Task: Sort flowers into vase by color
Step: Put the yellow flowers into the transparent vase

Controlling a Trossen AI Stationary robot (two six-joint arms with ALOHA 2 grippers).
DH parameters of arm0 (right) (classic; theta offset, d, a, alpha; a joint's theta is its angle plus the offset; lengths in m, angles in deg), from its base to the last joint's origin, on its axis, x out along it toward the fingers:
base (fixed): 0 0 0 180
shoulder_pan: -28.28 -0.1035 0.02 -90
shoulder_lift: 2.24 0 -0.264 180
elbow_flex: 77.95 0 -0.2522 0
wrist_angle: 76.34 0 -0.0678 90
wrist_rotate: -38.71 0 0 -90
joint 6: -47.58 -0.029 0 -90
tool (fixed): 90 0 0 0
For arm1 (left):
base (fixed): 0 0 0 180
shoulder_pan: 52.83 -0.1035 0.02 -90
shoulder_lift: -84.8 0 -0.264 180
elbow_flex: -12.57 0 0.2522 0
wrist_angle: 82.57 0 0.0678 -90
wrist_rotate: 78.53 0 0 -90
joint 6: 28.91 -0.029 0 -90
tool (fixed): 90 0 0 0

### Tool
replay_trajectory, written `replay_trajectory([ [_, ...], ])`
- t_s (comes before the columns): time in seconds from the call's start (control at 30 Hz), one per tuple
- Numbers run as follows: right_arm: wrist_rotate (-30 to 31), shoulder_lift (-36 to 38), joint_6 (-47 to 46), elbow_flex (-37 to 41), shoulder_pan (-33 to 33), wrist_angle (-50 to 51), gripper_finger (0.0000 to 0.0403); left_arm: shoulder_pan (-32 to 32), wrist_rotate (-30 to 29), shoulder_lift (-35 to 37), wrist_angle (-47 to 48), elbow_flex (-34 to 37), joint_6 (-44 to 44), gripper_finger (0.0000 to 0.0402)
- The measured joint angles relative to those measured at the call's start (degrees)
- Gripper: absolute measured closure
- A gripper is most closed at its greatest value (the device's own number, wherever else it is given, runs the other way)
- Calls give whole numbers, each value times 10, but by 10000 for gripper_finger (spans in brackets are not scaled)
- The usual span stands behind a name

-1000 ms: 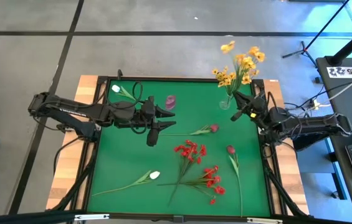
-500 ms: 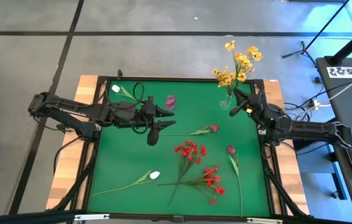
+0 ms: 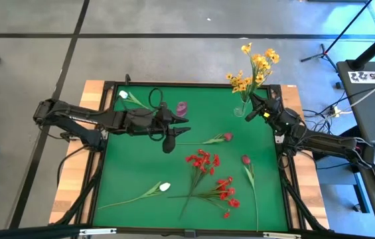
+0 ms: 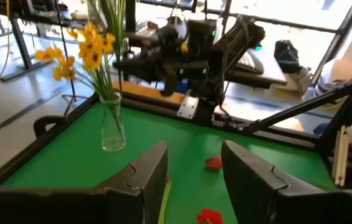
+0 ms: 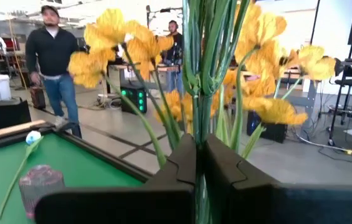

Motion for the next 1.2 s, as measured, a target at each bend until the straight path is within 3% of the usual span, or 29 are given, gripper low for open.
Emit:
replay_trajectory([
  [0.5, -112, -33, 12, 0, 102, -8, 395, -7, 0, -26, -14, 0, 3, 256],
  [0.77, -129, -50, -4, 0, 113, -6, 394, -8, 0, -26, -14, 0, 3, 256],
  [1.03, -130, -50, -31, -1, 113, 25, 341, -8, 0, -26, -14, 0, 3, 256],
  [1.2, -140, -50, -44, -1, 112, 55, 335, -8, 0, -26, -14, 0, 4, 256],
])
